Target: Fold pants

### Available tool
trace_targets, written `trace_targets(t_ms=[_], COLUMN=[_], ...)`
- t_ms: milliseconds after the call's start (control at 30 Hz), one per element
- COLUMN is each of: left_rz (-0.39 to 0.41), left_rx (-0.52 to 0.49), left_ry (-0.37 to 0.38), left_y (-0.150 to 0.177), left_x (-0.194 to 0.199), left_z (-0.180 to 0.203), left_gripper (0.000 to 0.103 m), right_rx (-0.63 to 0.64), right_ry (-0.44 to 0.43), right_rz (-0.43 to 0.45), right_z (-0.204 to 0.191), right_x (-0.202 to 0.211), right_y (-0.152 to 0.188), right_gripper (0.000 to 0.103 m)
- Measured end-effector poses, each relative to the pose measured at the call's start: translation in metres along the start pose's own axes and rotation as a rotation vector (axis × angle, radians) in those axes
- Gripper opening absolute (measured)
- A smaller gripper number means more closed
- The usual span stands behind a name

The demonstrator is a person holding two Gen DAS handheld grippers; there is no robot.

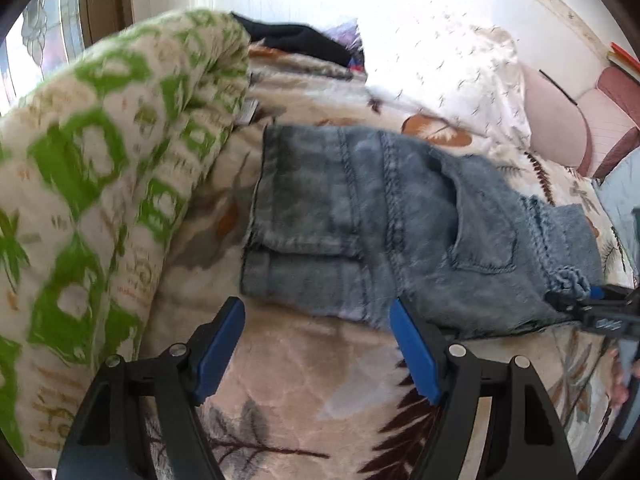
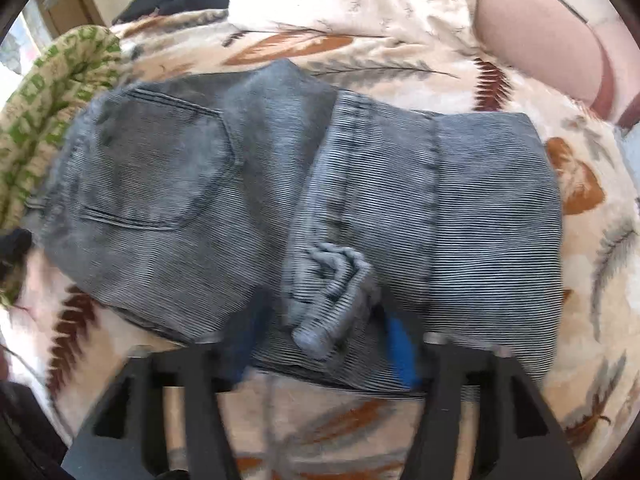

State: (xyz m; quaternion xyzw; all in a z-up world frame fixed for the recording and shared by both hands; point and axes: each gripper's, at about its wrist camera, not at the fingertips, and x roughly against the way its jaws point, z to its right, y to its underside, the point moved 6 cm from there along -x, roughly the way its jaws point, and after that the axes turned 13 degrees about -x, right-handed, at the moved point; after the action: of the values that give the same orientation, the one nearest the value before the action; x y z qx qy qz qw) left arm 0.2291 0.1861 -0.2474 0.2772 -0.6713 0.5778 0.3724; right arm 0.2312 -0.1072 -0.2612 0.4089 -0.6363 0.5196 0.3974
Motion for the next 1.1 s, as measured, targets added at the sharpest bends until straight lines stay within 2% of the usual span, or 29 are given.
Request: trace_targets(t_ms=[67, 100, 200, 267, 333, 400, 433, 467, 533, 600, 700, 767, 833, 900, 933, 1000, 1100], left_rz=[0.005, 0.018, 0.048, 0.078, 0.095, 0.056, 0.02, -0.006, -0.023, -0.023, -0.035, -0.047, -0.03, -0.001, -0.002, 0.01, -0.017], left_rx=[0.0, -0.003, -0.019, -0.013, -0.002, -0.01, -0.007, 0.003, 0.006, -0.016, 0.025, 0.055, 0.063, 0.013, -0.001, -0.024, -0.091], left_ry=[0.0, 0.001, -0.053, -0.094, -0.105, -0.096, -0.102, -0.103, -0.113, -0.118, -0.083, -0.055, -0.085, -0.128, -0.125, -0.115, -0.142], left_y=[0.003, 0.002, -0.008, -0.019, -0.031, -0.037, -0.035, -0.033, -0.03, -0.027, -0.024, -0.027, -0.03, -0.035, -0.035, -0.034, -0.027], left_x=[-0.001, 0.001, 0.0, -0.003, -0.011, -0.032, -0.043, -0.052, -0.059, -0.062, -0.067, -0.064, -0.053, -0.044, -0.042, -0.042, -0.052], left_z=[-0.001, -0.001, -0.006, -0.011, -0.013, -0.012, -0.012, -0.012, -0.012, -0.012, -0.02, -0.024, -0.025, -0.017, -0.012, -0.005, 0.003], left_gripper=[0.077, 0.077, 0.077, 0.077, 0.077, 0.077, 0.077, 0.077, 0.081, 0.082, 0.086, 0.086, 0.085, 0.084, 0.084, 0.084, 0.084], right_rx=[0.011, 0.011, -0.07, -0.153, -0.192, -0.2, -0.203, -0.207, -0.186, -0.134, -0.115, -0.13, -0.104, -0.077, -0.073, -0.058, -0.025], right_ry=[-0.014, -0.04, -0.149, -0.167, -0.124, -0.064, -0.03, -0.006, 0.025, 0.057, 0.072, 0.064, -0.01, -0.123, -0.215, -0.325, -0.387], right_rz=[-0.017, 0.0, 0.096, 0.186, 0.232, 0.254, 0.243, 0.225, 0.189, 0.196, 0.149, 0.125, 0.187, 0.205, 0.186, 0.136, 0.076], right_z=[-0.005, -0.008, -0.007, 0.003, 0.01, 0.018, 0.021, 0.025, 0.026, 0.022, 0.02, 0.018, 0.002, -0.025, -0.042, -0.073, -0.115], right_x=[0.01, 0.021, 0.052, 0.061, 0.055, 0.04, 0.029, 0.02, 0.003, -0.001, -0.001, 0.007, 0.025, 0.039, 0.041, 0.036, 0.015], right_y=[-0.002, -0.003, -0.011, -0.017, -0.021, -0.022, -0.022, -0.021, -0.014, -0.012, -0.015, -0.023, -0.04, -0.056, -0.066, -0.084, -0.107], right_gripper=[0.071, 0.071, 0.072, 0.072, 0.072, 0.068, 0.061, 0.058, 0.059, 0.061, 0.061, 0.057, 0.057, 0.057, 0.058, 0.059, 0.059])
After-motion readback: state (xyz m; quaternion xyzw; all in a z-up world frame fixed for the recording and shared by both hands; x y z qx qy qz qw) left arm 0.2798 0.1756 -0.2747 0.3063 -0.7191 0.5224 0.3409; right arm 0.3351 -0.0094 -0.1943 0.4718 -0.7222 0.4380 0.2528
